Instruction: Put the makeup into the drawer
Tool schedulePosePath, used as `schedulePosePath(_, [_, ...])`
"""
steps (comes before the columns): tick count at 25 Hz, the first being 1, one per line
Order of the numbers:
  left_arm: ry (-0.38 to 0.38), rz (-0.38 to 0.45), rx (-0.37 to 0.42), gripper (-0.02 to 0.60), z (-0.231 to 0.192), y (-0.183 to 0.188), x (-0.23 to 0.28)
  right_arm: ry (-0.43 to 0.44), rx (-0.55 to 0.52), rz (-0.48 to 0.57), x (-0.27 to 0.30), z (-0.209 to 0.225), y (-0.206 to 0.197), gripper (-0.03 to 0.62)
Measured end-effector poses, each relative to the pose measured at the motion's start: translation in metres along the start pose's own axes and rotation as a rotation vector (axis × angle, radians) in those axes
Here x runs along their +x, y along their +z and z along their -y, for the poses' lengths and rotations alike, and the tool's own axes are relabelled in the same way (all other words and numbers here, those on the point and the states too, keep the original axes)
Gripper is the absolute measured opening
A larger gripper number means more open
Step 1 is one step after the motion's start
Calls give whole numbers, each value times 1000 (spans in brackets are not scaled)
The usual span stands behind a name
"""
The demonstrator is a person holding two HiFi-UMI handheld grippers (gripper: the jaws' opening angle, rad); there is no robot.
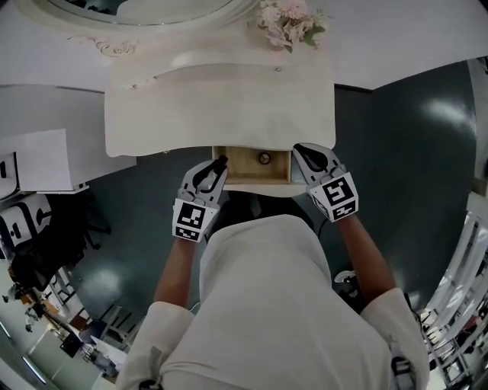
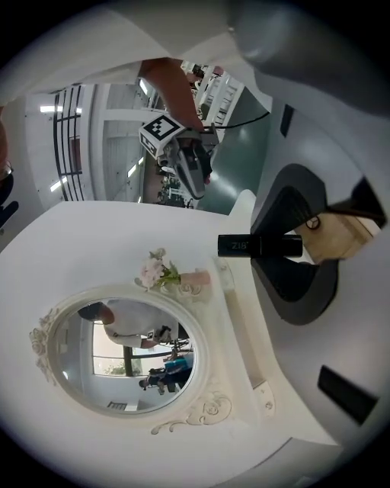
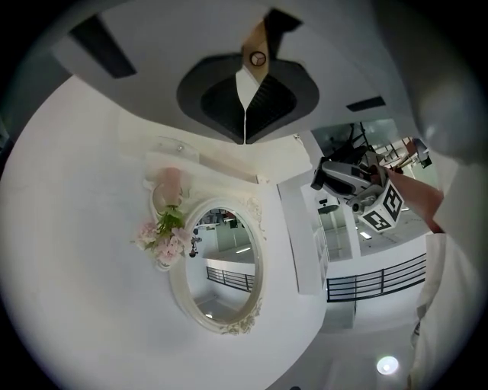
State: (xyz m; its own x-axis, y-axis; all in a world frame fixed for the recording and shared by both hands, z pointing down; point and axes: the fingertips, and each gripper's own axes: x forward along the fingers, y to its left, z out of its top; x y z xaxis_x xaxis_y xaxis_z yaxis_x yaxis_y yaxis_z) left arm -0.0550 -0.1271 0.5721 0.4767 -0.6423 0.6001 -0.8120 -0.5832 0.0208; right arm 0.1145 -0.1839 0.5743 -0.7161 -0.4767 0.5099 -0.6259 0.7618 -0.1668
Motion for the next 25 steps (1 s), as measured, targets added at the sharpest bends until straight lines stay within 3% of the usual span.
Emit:
schedulePosePath(15, [-124,-141,88,100,12,-54,45,-38,134,-65,5,-8,-51,29])
schedulePosePath(25, [-280,-294,244,100,25,-130,80,-67,182,-124,25,-29,-95,29])
